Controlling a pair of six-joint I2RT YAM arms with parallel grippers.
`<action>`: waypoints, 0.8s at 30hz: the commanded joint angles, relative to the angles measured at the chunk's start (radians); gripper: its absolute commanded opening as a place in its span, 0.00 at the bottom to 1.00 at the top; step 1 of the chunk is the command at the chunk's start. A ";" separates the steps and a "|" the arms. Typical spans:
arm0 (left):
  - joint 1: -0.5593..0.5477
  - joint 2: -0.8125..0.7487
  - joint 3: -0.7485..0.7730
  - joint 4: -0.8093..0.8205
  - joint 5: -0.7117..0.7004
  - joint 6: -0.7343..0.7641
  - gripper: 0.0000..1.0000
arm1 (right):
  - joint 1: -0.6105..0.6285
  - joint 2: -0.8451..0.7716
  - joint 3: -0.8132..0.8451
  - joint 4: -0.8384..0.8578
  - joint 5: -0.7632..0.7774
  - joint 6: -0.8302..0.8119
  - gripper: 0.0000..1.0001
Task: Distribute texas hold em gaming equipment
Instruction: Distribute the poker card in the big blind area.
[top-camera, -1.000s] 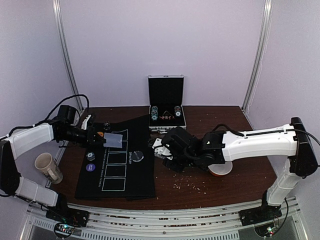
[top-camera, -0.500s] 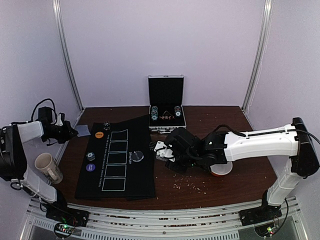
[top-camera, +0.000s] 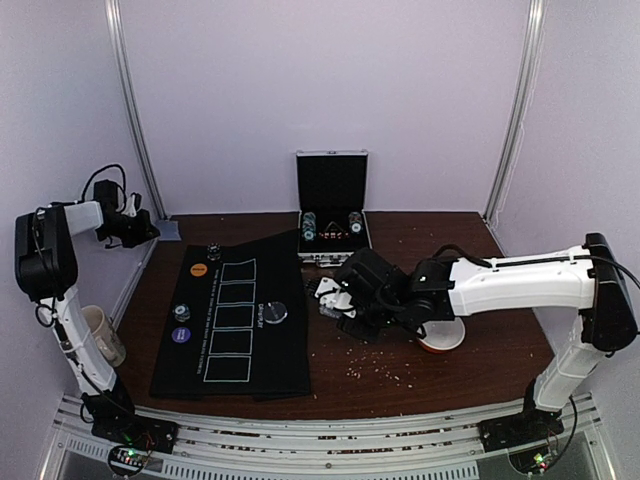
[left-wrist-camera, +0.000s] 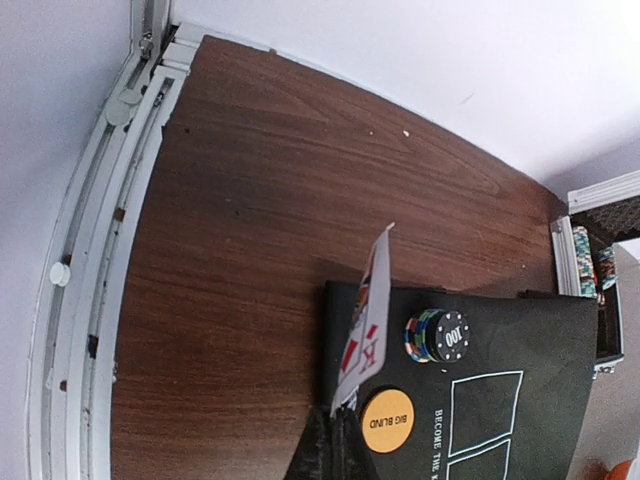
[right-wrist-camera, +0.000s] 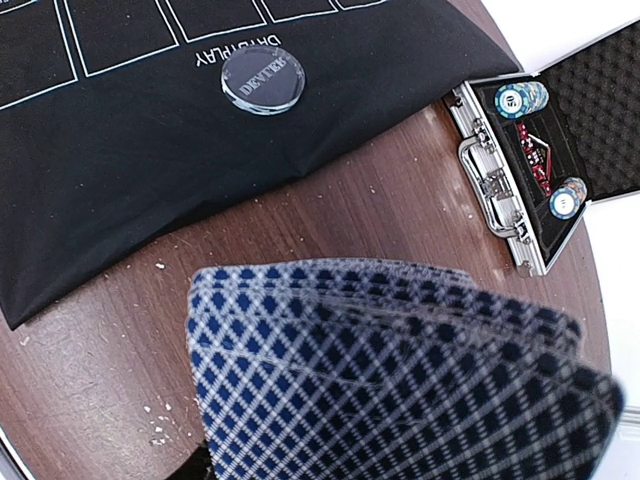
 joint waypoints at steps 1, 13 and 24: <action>-0.007 0.077 0.101 -0.189 0.007 0.189 0.00 | -0.016 0.009 0.027 -0.032 -0.001 0.015 0.49; -0.039 0.231 0.323 -0.388 0.021 0.373 0.00 | -0.036 0.069 0.066 -0.063 -0.016 0.025 0.48; -0.062 0.328 0.374 -0.431 -0.165 0.400 0.00 | -0.036 0.067 0.065 -0.043 -0.027 0.029 0.47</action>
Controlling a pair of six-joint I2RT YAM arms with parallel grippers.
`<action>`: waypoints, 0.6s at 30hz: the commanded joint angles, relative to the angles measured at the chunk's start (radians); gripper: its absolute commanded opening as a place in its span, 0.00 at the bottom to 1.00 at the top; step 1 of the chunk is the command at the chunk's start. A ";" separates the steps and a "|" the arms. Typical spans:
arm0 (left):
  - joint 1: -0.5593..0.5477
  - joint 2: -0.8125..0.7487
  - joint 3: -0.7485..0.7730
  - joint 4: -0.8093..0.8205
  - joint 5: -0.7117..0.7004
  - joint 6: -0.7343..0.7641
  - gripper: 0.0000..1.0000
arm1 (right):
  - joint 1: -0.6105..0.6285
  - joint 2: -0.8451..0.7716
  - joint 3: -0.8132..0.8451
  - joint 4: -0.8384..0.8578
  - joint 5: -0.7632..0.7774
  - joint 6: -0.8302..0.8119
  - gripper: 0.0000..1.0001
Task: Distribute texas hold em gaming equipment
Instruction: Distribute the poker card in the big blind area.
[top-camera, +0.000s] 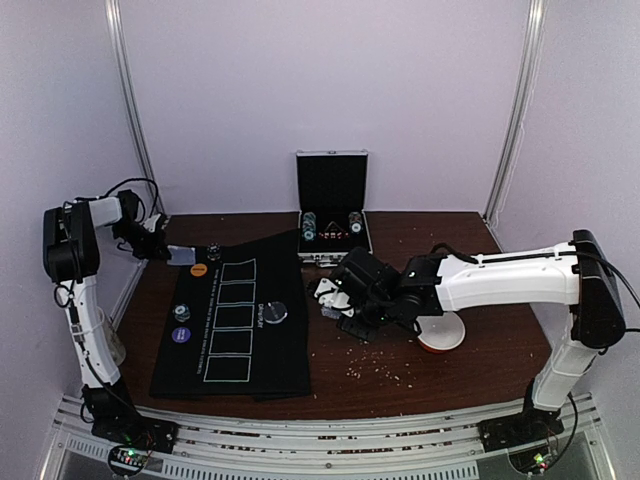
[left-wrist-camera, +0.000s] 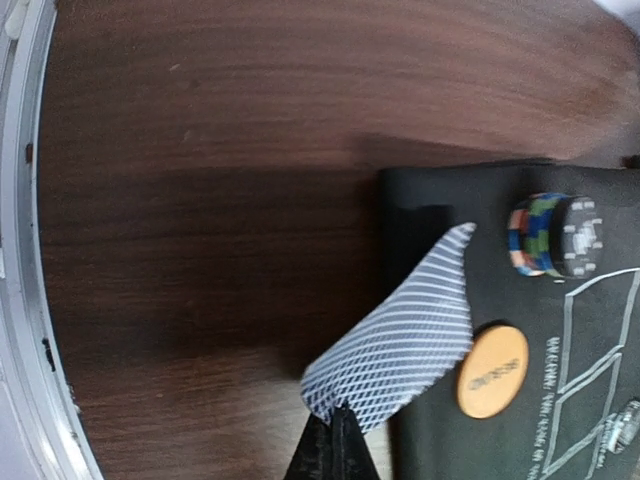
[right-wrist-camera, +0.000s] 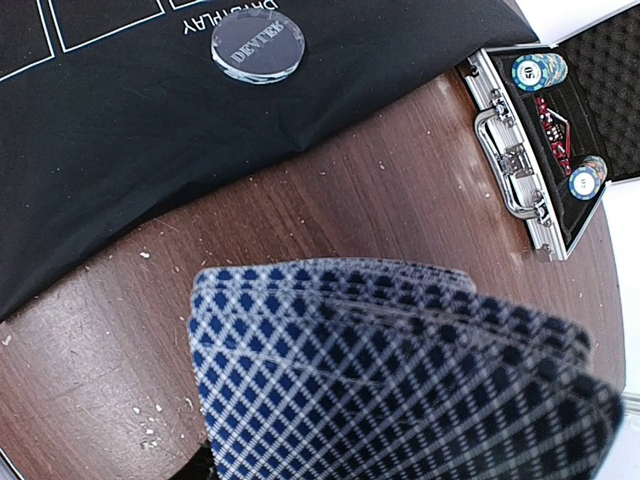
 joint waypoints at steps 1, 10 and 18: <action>-0.023 0.034 0.061 -0.031 -0.123 0.040 0.00 | -0.004 0.005 0.026 0.006 -0.003 0.011 0.47; -0.095 0.093 0.142 -0.032 -0.245 0.113 0.00 | -0.007 0.000 0.010 0.017 -0.005 0.018 0.47; -0.110 0.112 0.146 -0.040 -0.338 0.115 0.00 | -0.008 -0.010 -0.005 0.021 -0.006 0.023 0.47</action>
